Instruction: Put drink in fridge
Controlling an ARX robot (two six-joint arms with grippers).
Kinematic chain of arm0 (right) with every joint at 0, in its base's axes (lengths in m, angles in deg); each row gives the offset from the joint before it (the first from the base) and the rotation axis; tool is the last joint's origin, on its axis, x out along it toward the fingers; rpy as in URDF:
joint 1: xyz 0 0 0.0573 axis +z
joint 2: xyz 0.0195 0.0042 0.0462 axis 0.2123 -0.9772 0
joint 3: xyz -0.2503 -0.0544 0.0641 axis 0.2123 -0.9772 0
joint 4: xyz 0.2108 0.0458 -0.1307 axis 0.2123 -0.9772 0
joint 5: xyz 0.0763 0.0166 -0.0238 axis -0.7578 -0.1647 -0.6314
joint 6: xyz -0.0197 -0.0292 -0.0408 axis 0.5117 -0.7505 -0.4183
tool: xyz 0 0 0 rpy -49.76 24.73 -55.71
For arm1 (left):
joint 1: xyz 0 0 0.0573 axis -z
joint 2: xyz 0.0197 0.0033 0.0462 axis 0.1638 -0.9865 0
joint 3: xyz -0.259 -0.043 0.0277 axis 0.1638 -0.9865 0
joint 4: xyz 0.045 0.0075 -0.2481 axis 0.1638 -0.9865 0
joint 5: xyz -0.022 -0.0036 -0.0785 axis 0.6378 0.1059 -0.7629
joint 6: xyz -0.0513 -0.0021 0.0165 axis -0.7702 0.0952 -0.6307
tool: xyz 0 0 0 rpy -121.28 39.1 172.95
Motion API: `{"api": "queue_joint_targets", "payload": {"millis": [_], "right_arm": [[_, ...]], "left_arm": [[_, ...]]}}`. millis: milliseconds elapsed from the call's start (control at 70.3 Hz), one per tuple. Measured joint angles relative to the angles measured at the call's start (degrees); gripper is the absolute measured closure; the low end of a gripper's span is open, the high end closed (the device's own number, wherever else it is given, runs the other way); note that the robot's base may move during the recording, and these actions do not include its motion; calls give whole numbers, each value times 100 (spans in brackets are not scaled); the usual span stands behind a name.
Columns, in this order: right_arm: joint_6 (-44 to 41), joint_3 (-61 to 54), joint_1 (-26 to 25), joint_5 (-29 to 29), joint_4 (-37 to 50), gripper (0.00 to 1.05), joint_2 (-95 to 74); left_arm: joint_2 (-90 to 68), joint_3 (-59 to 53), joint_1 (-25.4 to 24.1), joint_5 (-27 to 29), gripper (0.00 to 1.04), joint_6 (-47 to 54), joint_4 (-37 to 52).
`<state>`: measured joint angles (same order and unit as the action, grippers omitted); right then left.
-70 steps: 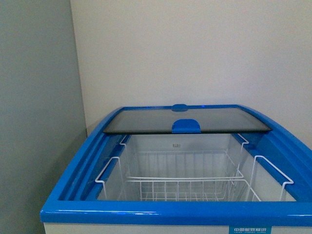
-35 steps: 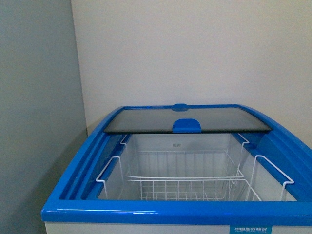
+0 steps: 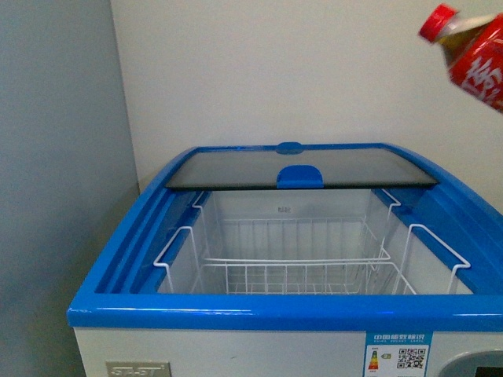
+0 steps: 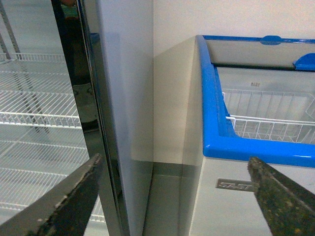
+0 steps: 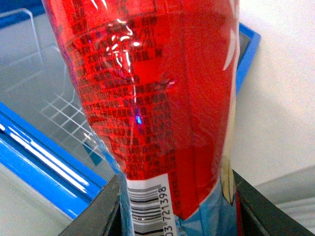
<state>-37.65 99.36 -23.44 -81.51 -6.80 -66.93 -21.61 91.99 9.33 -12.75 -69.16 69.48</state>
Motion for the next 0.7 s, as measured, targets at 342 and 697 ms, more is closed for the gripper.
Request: {"api": "queue_joint_targets", "payload": {"millis": [342, 697], "right_arm": [[-2802, 1078, 1023, 570, -208, 62, -1519], [-4194, 1746, 1414, 863, 24, 62, -2691]], "left_arm": [[2, 0, 0, 0, 8, 0, 0], [2, 0, 0, 0, 8, 0, 0]]}}
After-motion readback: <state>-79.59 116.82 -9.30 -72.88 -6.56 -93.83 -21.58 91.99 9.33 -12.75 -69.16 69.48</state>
